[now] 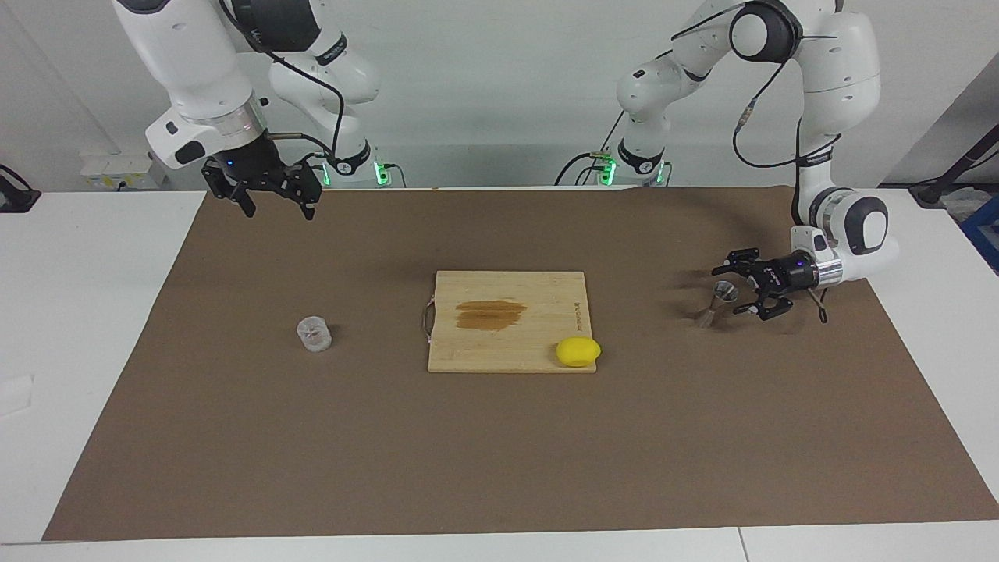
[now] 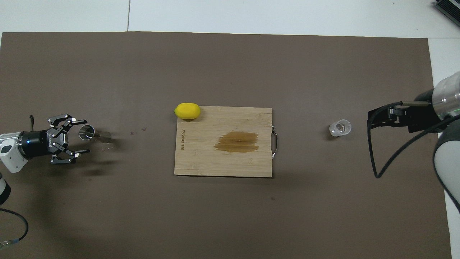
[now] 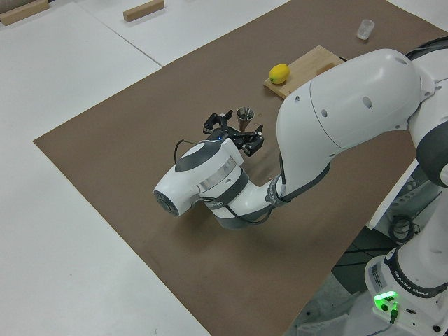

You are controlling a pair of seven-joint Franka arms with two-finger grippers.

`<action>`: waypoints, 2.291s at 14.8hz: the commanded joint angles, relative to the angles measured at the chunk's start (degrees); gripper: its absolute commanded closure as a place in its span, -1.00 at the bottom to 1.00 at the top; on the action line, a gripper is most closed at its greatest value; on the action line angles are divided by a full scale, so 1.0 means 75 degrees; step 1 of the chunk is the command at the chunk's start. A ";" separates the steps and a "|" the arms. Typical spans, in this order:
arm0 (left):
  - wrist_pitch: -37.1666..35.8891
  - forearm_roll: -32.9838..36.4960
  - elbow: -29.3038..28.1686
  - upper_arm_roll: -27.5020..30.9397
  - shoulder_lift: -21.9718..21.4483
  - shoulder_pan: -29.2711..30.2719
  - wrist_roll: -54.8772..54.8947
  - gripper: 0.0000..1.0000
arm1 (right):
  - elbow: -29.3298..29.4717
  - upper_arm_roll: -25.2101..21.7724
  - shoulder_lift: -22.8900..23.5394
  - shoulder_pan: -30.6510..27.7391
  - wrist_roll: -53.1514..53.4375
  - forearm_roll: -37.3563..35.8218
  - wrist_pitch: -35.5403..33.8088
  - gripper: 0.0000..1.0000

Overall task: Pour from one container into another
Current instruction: 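Open the left gripper around the metal cup and close on it, then carry the metal cup with the left gripper onto the cutting board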

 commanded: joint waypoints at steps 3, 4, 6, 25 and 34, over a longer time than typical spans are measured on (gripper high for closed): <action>-0.0126 -0.0258 -0.0135 0.0027 -0.0061 -0.0092 0.0185 -1.00 | -0.0163 0.0020 -0.0179 -0.0120 -0.0160 0.0153 -0.0068 -1.00; -0.0126 -0.0259 -0.0135 0.0027 -0.0061 -0.0092 0.0185 -1.00 | -0.0163 0.0020 -0.0179 -0.0120 -0.0160 0.0153 -0.0068 -1.00; -0.0126 -0.0259 -0.0135 0.0027 -0.0061 -0.0092 0.0185 -0.97 | -0.0163 0.0020 -0.0179 -0.0120 -0.0160 0.0153 -0.0068 -1.00; -0.0489 -0.0727 0.0063 0.0004 -0.0061 -0.0209 0.0138 0.47 | -0.0163 0.0020 -0.0179 -0.0120 -0.0160 0.0153 -0.0068 -1.00; -0.0490 -0.1780 -0.0088 -0.0043 -0.0447 -0.2070 -0.0307 0.47 | -0.0163 0.0008 -0.0179 -0.0144 -0.0183 0.0153 -0.0068 -1.00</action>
